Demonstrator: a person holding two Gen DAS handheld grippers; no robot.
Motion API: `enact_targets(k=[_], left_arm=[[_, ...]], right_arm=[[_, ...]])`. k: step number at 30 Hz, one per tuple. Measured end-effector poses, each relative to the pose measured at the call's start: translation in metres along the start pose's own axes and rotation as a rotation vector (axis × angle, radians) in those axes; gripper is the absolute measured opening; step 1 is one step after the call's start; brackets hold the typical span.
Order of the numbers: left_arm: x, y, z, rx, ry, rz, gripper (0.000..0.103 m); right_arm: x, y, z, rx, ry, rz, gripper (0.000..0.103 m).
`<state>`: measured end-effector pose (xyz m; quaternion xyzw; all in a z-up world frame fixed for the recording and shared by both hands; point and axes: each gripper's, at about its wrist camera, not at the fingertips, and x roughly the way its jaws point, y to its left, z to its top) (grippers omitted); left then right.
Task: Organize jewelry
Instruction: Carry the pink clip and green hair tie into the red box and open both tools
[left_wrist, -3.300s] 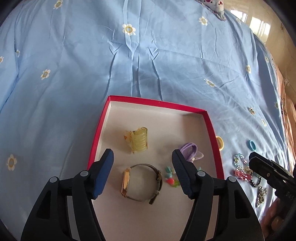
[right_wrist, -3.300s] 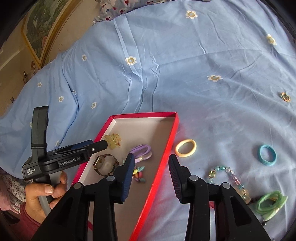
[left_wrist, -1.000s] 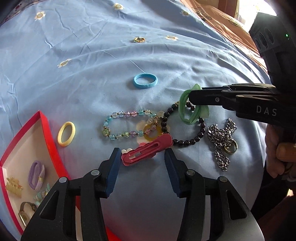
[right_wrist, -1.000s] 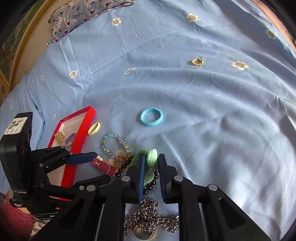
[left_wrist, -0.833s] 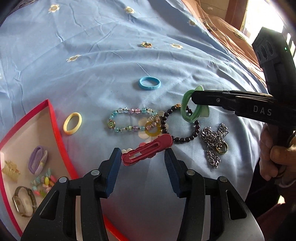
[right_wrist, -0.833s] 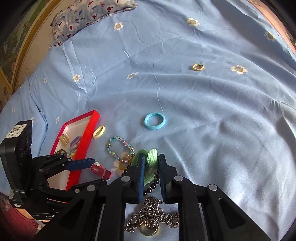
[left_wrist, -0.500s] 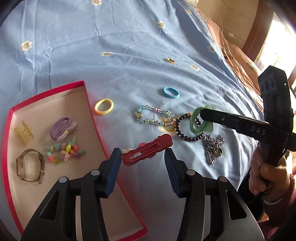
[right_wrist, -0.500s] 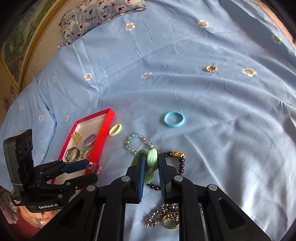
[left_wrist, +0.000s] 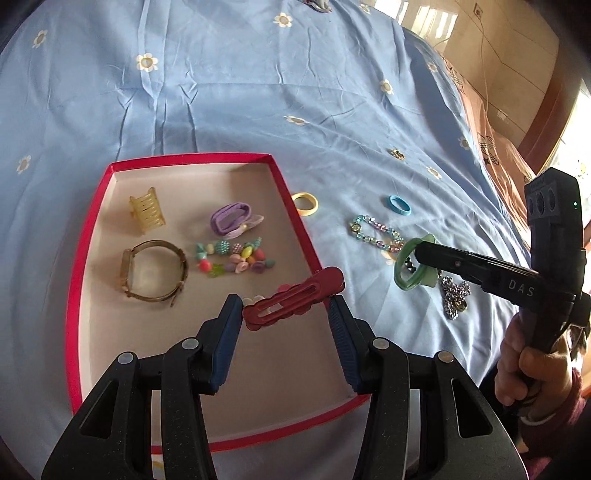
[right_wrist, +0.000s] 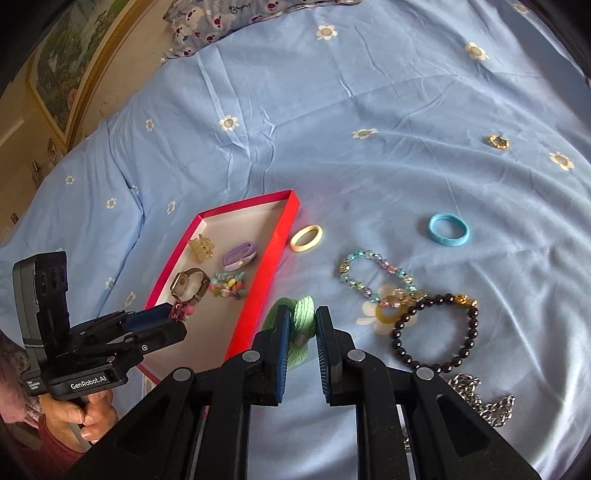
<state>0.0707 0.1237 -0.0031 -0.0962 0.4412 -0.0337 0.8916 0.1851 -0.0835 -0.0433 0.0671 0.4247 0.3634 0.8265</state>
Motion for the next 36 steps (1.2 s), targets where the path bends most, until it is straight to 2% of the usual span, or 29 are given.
enact_targets(k=[11, 18, 26, 36], left_arm=[[-0.013, 0.038, -0.013, -0.064, -0.006, 0.071, 0.047], [-0.005, 0.062, -0.019, -0.084, 0.031, 0.126, 0.047], [0.01, 0.073, -0.017, -0.045, 0.069, 0.187, 0.047], [0.027, 0.073, -0.015, 0.001, 0.104, 0.222, 0.047]], right_arm=[[0.024, 0.041, 0.003, -0.053, 0.033, 0.07, 0.014], [0.052, 0.071, 0.004, -0.104, 0.071, 0.105, 0.014], [0.086, 0.084, 0.002, -0.124, 0.128, 0.112, 0.014], [0.115, 0.087, 0.003, -0.146, 0.173, 0.075, 0.017]])
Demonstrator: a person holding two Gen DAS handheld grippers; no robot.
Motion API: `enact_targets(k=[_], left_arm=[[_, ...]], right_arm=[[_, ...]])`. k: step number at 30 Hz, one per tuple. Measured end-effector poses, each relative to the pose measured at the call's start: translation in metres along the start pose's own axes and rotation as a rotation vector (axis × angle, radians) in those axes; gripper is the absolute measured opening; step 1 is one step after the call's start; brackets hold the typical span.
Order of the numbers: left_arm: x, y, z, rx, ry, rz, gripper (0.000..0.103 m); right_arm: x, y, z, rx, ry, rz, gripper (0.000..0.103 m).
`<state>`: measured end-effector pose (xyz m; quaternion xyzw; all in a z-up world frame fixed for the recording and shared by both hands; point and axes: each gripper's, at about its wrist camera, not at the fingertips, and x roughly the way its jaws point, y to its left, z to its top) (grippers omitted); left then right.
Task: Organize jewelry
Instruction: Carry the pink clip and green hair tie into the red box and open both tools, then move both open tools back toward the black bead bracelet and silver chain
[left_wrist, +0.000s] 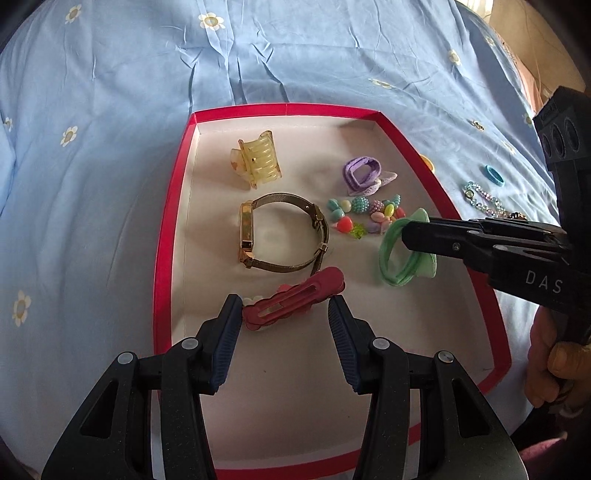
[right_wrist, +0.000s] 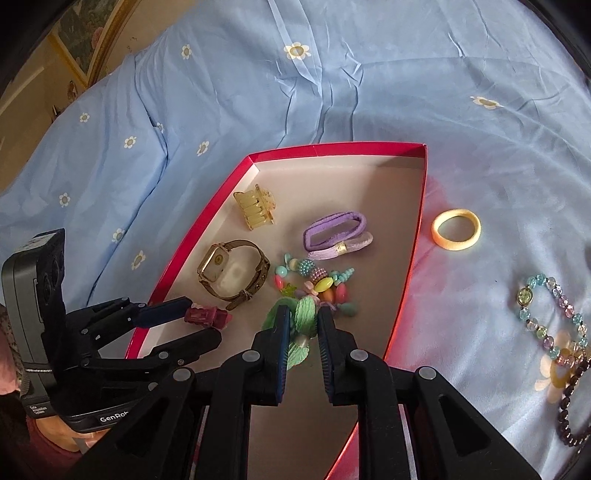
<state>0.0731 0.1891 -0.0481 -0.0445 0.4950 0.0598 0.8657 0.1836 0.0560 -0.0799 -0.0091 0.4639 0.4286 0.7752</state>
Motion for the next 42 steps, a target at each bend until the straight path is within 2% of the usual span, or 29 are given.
enact_targets(k=[2, 13, 17, 20, 23, 26, 28, 30, 34, 42], left_arm=[[0.001, -0.002, 0.001, 0.015, 0.004, 0.014, 0.037], [0.004, -0.008, 0.001, 0.041, 0.007, 0.029, 0.037], [0.004, -0.007, 0.001, 0.039, 0.01, 0.031, 0.037], [0.003, -0.006, 0.001, 0.035, 0.014, 0.04, 0.038], [0.0, -0.005, -0.001, 0.026, 0.012, 0.046, 0.047], [-0.007, -0.004, -0.003, 0.011, -0.001, 0.054, 0.048], [-0.014, -0.002, -0.005, -0.011, -0.019, 0.052, 0.054], [-0.024, 0.001, -0.006, -0.042, -0.043, 0.044, 0.059], [-0.036, 0.001, -0.011, -0.108, -0.07, -0.008, 0.067], [-0.045, -0.02, -0.016, -0.141, -0.07, -0.076, 0.075]], right_arm=[[0.005, 0.001, 0.0, -0.007, 0.011, -0.005, 0.018], [0.013, 0.007, 0.002, -0.044, 0.019, -0.027, 0.019], [0.01, 0.009, 0.002, -0.043, 0.02, -0.017, 0.03], [0.006, 0.009, 0.002, -0.042, 0.009, -0.015, 0.033], [0.001, 0.009, 0.001, -0.039, -0.004, -0.012, 0.033], [-0.009, 0.009, 0.0, -0.032, -0.02, -0.008, 0.035], [-0.017, 0.008, -0.002, -0.028, -0.035, -0.002, 0.035], [-0.027, 0.007, -0.005, -0.021, -0.054, 0.002, 0.04], [-0.051, -0.001, -0.013, -0.001, -0.087, -0.007, 0.041], [-0.093, -0.04, -0.036, 0.082, -0.128, -0.062, 0.046]])
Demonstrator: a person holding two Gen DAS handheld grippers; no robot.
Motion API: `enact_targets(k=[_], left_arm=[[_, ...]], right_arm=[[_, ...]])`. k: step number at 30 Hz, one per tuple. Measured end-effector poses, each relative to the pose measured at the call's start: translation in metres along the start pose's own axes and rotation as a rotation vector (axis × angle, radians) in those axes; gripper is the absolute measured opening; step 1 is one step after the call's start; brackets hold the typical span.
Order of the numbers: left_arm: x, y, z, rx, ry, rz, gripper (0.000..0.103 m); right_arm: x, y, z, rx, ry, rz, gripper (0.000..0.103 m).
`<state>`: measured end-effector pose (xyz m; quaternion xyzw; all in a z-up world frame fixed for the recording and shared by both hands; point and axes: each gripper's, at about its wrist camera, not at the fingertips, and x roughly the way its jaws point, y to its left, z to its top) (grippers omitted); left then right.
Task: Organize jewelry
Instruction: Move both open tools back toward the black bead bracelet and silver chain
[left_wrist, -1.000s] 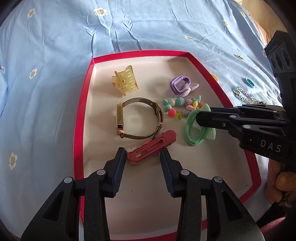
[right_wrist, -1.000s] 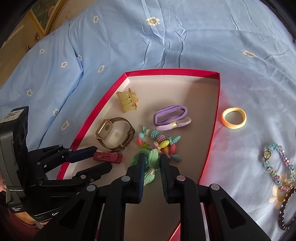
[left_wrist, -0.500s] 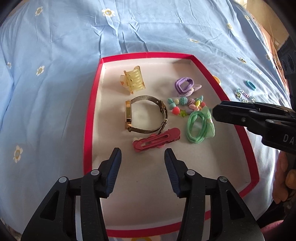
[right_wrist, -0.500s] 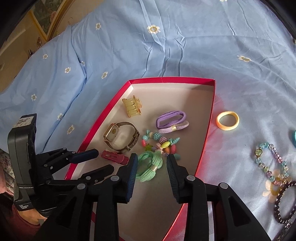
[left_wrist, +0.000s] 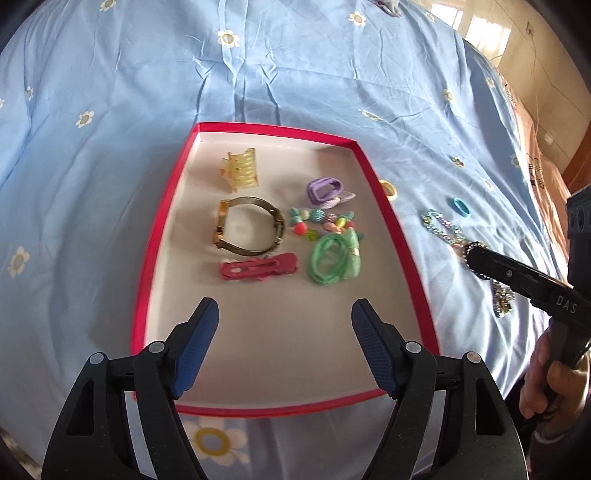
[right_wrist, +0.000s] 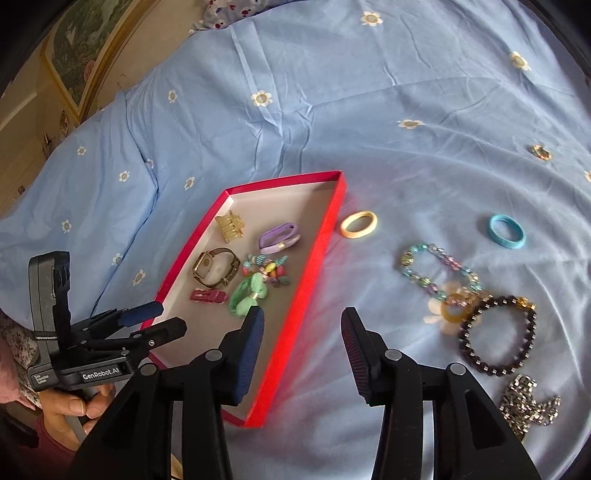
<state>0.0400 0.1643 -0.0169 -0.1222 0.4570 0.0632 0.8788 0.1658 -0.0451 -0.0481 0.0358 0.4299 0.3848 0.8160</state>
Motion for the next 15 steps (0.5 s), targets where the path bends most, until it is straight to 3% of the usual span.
enact_targets(k=[15], left_arm=[[0.002, -0.067, -0.004, 0.075, 0.012, -0.106, 0.075]], right_arm=[[-0.07, -0.083, -0.033, 0.173, -0.074, -0.134, 0.046]])
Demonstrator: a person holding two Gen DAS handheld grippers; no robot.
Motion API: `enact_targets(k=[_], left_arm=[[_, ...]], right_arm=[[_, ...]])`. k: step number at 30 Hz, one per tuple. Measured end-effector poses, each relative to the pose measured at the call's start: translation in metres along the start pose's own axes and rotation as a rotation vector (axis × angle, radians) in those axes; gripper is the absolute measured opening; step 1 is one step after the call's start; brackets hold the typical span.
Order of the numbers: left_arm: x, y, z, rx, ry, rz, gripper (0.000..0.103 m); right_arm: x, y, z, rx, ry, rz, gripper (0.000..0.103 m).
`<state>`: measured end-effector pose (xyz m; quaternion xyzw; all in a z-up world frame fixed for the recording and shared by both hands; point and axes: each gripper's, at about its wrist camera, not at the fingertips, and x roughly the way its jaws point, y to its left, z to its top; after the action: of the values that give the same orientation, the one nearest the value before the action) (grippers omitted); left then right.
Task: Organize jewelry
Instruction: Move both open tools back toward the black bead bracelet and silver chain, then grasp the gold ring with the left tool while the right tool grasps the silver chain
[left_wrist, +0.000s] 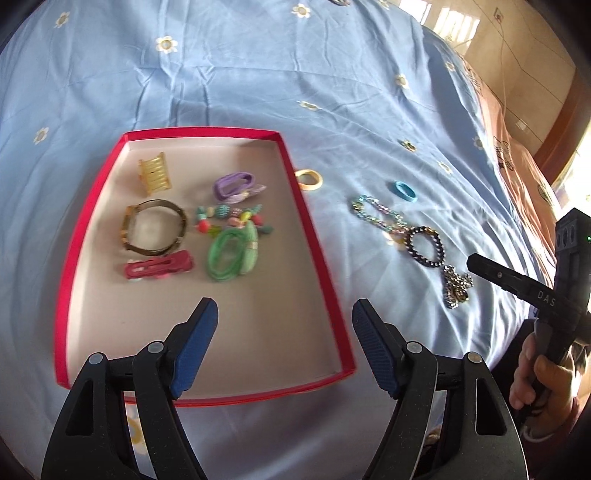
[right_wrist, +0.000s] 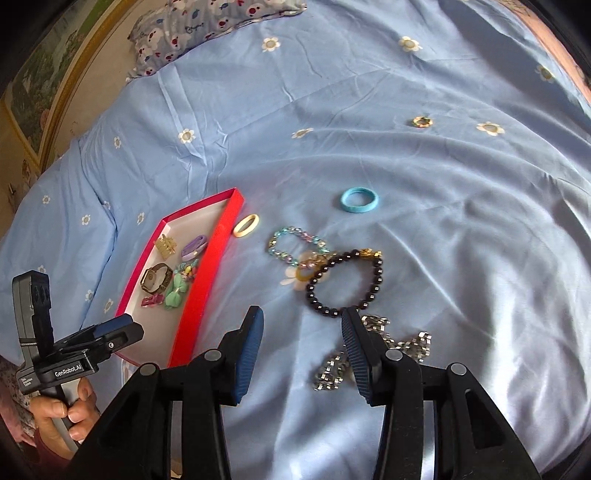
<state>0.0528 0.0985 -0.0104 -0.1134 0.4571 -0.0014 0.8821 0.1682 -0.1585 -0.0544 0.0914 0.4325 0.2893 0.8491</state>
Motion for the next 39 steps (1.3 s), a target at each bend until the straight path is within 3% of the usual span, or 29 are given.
enact_targets(k=[11, 17, 22, 23, 26, 34, 35, 38, 39], left_arm=[[0.016, -0.053, -0.001, 0.091, 0.035, -0.066, 0.075], [0.026, -0.083, 0.0, 0.153, 0.05, -0.092, 0.075], [0.034, -0.087, 0.004, 0.151, 0.067, -0.085, 0.075], [0.035, -0.086, 0.005, 0.148, 0.069, -0.078, 0.075], [0.039, -0.08, 0.006, 0.137, 0.074, -0.058, 0.075], [0.041, -0.076, 0.008, 0.137, 0.068, -0.042, 0.076], [0.042, -0.077, 0.009, 0.139, 0.068, -0.042, 0.076], [0.044, -0.078, 0.011, 0.141, 0.074, -0.053, 0.076], [0.045, -0.078, 0.012, 0.141, 0.079, -0.061, 0.076]], right_arm=[[-0.032, -0.048, -0.01, 0.073, -0.041, -0.071, 0.046], [-0.035, -0.057, -0.011, 0.085, -0.039, -0.075, 0.046], [-0.028, -0.054, -0.012, 0.06, -0.008, -0.063, 0.046], [-0.025, -0.051, -0.013, 0.046, 0.001, -0.063, 0.047], [-0.014, -0.042, -0.015, 0.015, 0.029, -0.067, 0.064], [0.017, -0.021, -0.015, -0.118, 0.077, -0.099, 0.066], [0.02, -0.018, -0.014, -0.136, 0.081, -0.109, 0.061], [0.027, -0.015, -0.014, -0.183, 0.091, -0.153, 0.025], [0.027, -0.017, -0.013, -0.181, 0.09, -0.156, 0.021]])
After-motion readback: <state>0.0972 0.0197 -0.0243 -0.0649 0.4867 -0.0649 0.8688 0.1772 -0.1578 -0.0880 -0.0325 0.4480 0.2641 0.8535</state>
